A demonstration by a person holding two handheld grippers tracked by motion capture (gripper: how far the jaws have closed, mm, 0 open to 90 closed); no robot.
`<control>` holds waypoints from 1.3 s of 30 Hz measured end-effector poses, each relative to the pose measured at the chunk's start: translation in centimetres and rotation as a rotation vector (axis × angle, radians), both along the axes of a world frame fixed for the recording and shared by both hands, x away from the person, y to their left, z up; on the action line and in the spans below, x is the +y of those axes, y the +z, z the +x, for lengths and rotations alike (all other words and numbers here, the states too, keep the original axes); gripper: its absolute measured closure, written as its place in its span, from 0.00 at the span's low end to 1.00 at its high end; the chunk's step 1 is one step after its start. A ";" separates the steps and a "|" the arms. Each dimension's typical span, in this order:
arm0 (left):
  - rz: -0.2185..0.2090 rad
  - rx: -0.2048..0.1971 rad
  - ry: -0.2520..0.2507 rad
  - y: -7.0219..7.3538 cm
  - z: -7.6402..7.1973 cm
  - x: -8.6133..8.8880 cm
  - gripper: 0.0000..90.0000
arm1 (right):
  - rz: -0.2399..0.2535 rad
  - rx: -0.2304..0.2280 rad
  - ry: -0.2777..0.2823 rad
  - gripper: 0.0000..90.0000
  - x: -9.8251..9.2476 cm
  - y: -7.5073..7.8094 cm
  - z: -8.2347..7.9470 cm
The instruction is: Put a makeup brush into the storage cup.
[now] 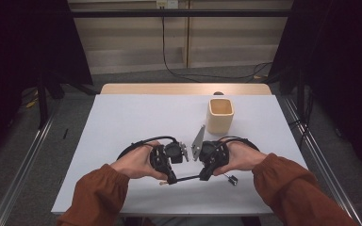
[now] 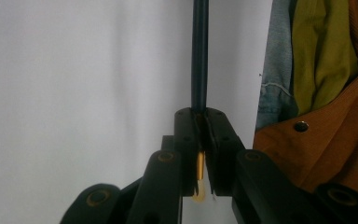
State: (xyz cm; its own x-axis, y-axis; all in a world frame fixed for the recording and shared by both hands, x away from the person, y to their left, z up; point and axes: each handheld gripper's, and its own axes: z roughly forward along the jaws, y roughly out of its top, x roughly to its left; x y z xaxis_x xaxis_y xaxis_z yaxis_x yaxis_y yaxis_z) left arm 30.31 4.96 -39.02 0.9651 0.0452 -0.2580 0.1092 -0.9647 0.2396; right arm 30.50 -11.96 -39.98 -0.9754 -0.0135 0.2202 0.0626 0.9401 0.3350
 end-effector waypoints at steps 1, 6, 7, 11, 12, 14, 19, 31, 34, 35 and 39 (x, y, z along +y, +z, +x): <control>0.003 -0.001 -0.009 0.0 0.1 0.0 0.94 | 0.002 0.002 0.000 0.95 -0.1 0.0 0.0; -0.016 -0.017 0.004 -0.1 0.0 0.1 0.93 | 0.007 -0.006 0.001 0.95 -0.2 0.1 0.0; -0.020 -0.020 0.004 -0.1 0.0 0.1 0.93 | 0.009 -0.002 -0.002 0.95 -0.2 0.1 0.0; -0.034 -0.046 -0.010 0.0 0.1 0.2 0.93 | 0.014 -0.007 -0.009 0.95 -0.5 0.1 0.0; -0.045 -0.044 0.004 0.0 0.0 0.2 0.92 | 0.023 -0.009 -0.013 0.95 -0.6 0.2 0.1; -0.046 -0.054 -0.003 0.0 0.1 0.4 0.87 | 0.038 -0.016 -0.016 0.95 -0.8 0.2 0.3; -0.066 -0.082 0.033 -0.4 0.4 0.6 0.72 | 0.046 -0.015 -0.025 0.95 -1.0 0.2 0.4; -0.162 -0.152 0.156 -0.2 1.1 1.7 0.19 | 0.050 -0.006 -0.052 0.95 -1.3 0.3 0.5; -0.185 -0.162 0.193 -0.2 1.3 2.2 0.10 | 0.050 -0.009 -0.061 0.95 -1.5 0.3 0.5; -0.189 -0.168 0.197 -0.2 1.3 2.3 0.08 | 0.047 0.000 -0.064 0.95 -1.6 0.3 0.5; -0.219 -0.179 0.215 -0.4 1.3 2.8 0.05 | 0.048 -0.002 -0.084 0.95 -1.8 0.1 0.6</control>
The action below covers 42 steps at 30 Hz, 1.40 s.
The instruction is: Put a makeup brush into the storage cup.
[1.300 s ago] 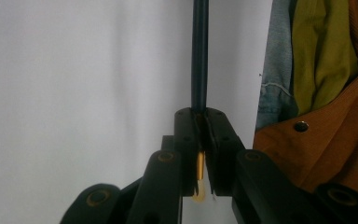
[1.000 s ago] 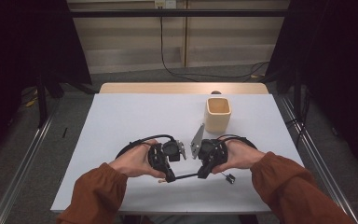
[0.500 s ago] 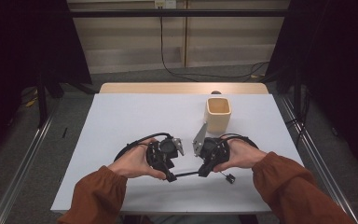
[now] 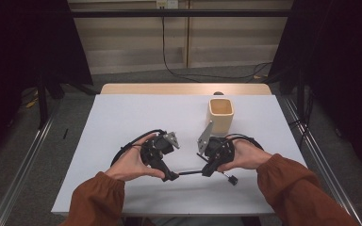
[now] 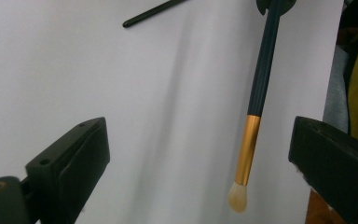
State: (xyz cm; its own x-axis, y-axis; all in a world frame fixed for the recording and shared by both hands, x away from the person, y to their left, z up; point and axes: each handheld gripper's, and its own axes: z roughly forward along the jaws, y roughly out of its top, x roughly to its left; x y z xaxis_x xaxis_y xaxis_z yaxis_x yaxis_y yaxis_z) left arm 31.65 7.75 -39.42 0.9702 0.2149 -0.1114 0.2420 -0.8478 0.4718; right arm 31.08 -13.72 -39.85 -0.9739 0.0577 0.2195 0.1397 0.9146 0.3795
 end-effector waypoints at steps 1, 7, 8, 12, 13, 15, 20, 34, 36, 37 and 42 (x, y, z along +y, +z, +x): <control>-0.007 -0.002 0.004 0.0 0.0 0.2 0.05 | 0.002 0.001 -0.001 0.95 -0.1 0.0 0.0; -0.077 -0.012 0.020 0.0 0.0 1.3 0.06 | 0.018 -0.005 -0.028 0.95 -0.8 0.0 0.1; -0.095 0.000 0.026 -0.1 0.0 1.4 0.07 | 0.019 -0.003 -0.038 0.95 -0.9 0.0 0.0; -0.119 -0.023 0.062 -0.6 -0.3 1.9 0.06 | 0.035 0.001 -0.051 0.95 -1.3 -0.2 0.0; -0.127 -0.029 0.076 -0.8 -0.3 2.1 0.06 | 0.035 -0.001 -0.054 0.95 -1.4 -0.2 0.0; -0.138 -0.027 0.096 -1.0 -0.4 2.6 0.06 | 0.037 0.007 -0.061 0.95 -1.7 -0.4 -0.1; -0.168 -0.050 0.139 -1.0 -0.6 3.8 0.06 | 0.046 0.002 -0.095 0.95 -2.8 -0.3 -0.2; -0.273 -0.104 0.277 -1.1 -1.8 6.4 0.04 | 0.123 -0.014 -0.180 0.95 -5.9 -0.6 -1.3; -0.280 -0.111 0.289 -1.1 -1.9 6.6 0.04 | 0.133 -0.011 -0.194 0.95 -6.3 -0.7 -1.4; -0.285 -0.113 0.289 -1.1 -1.9 6.7 0.04 | 0.137 -0.014 -0.201 0.95 -6.5 -0.7 -1.5; -0.308 -0.126 0.301 -1.2 -2.3 7.0 0.04 | 0.171 -0.028 -0.230 0.95 -6.7 -1.1 -1.9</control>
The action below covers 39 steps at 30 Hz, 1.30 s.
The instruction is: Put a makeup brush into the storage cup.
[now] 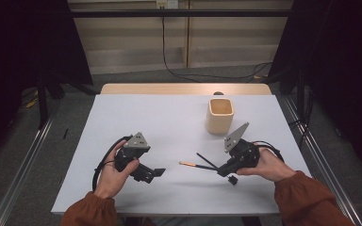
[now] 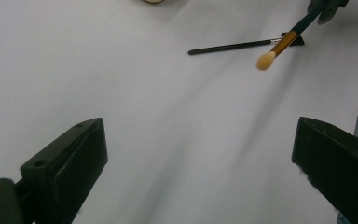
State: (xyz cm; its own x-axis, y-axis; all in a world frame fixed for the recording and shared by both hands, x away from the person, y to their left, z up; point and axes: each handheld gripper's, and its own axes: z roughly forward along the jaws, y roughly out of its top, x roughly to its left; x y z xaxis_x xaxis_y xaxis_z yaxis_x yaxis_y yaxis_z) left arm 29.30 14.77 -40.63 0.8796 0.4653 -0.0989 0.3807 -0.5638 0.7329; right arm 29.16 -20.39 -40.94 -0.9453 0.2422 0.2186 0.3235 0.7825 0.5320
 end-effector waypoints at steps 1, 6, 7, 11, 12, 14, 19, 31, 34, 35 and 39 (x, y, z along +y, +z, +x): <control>-0.004 0.001 0.003 -0.1 -0.1 0.1 0.04 | 0.007 -0.002 -0.007 0.95 -0.1 -0.1 -0.1; -0.048 0.007 0.026 -0.4 0.0 0.8 0.03 | 0.032 -0.042 -0.071 0.95 -0.8 -0.2 -0.6; -0.056 0.006 0.027 -0.5 -0.1 0.9 0.03 | 0.039 -0.048 -0.080 0.95 -0.9 -0.3 -0.6; -0.060 -0.005 0.037 -0.5 -0.2 0.9 0.04 | 0.073 -0.054 -0.118 0.95 -1.4 -0.4 -0.8; -0.064 -0.005 0.037 -0.5 -0.2 1.0 0.04 | 0.090 -0.051 -0.129 0.95 -1.6 -0.5 -0.8; -0.066 -0.006 0.045 -0.6 -0.3 1.2 0.04 | 0.098 -0.053 -0.144 0.95 -1.7 -0.7 -0.9; -0.073 0.002 0.052 -0.9 -0.5 1.5 0.04 | 0.145 -0.047 -0.171 0.95 -1.9 -1.4 -1.3; -0.102 -0.002 0.066 -1.1 -0.9 1.7 0.03 | 0.301 -0.061 -0.176 0.95 -1.6 -1.8 -1.6; -0.105 -0.010 0.065 -1.2 -1.1 1.7 0.03 | 0.329 -0.058 -0.175 0.95 -1.5 -2.2 -1.9; -0.107 -0.015 0.070 -1.2 -1.1 1.7 0.03 | 0.338 -0.054 -0.179 0.95 -1.5 -2.4 -1.9; -0.123 -0.029 0.072 -1.2 -1.2 1.8 0.04 | 0.391 -0.068 -0.188 0.95 -1.6 -2.4 -2.0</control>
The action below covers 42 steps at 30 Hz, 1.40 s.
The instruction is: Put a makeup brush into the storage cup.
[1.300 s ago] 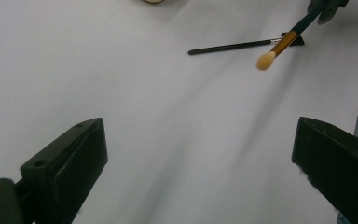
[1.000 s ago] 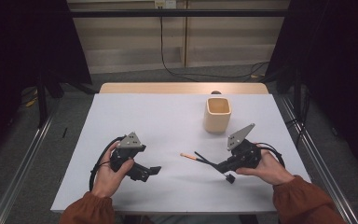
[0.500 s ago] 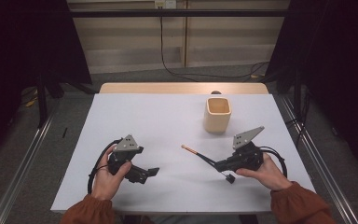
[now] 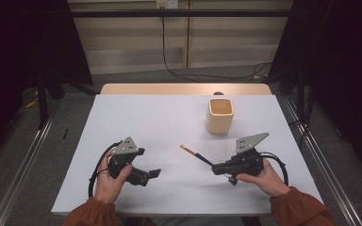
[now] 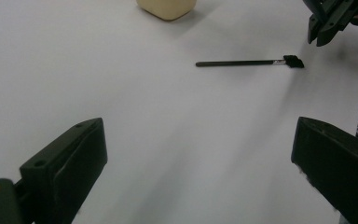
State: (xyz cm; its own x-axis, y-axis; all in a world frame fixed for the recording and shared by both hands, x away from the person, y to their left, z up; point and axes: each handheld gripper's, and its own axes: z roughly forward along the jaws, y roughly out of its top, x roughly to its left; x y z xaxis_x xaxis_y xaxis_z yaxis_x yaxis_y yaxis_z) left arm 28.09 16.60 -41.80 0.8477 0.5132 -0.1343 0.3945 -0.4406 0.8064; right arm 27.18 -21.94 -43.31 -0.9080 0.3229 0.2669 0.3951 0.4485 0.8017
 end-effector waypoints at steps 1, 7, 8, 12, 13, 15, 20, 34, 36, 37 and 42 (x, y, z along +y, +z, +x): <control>0.001 0.003 -0.004 0.0 0.0 0.0 0.04 | 0.016 0.001 0.002 0.95 0.0 0.0 0.0; -0.007 0.005 -0.002 -0.1 -0.1 -0.1 0.04 | 0.069 -0.030 0.001 0.95 0.0 0.1 -0.2; -0.007 0.009 -0.007 -0.1 -0.1 -0.1 0.04 | 0.078 -0.045 0.009 0.95 0.0 0.1 -0.2; 0.013 -0.003 -0.001 -0.2 -0.2 -0.2 0.03 | 0.108 -0.070 0.002 0.95 0.0 0.0 -0.4; 0.004 0.006 -0.001 -0.3 -0.2 -0.2 0.03 | 0.117 -0.071 -0.001 0.95 0.0 0.1 -0.4; 0.012 0.000 0.001 -0.4 -0.2 -0.2 0.03 | 0.147 -0.077 -0.012 0.95 -0.1 0.1 -0.4; -0.004 -0.002 0.010 -0.4 -0.2 0.0 0.03 | 0.203 -0.093 -0.040 0.95 -0.3 0.2 -0.4; -0.055 -0.057 0.029 -0.1 -0.7 -0.2 0.03 | 0.234 -0.080 -0.050 0.95 -0.5 0.1 -0.2; -0.071 -0.064 0.027 -0.1 -0.8 -0.3 0.03 | 0.233 -0.080 -0.049 0.95 -0.5 0.1 -0.2; -0.075 -0.069 0.027 0.0 -0.8 -0.4 0.02 | 0.236 -0.080 -0.051 0.95 -0.5 0.1 -0.2; -0.088 -0.094 0.010 0.2 -1.0 -1.2 0.03 | 0.235 -0.086 -0.047 0.95 -0.4 0.1 -0.3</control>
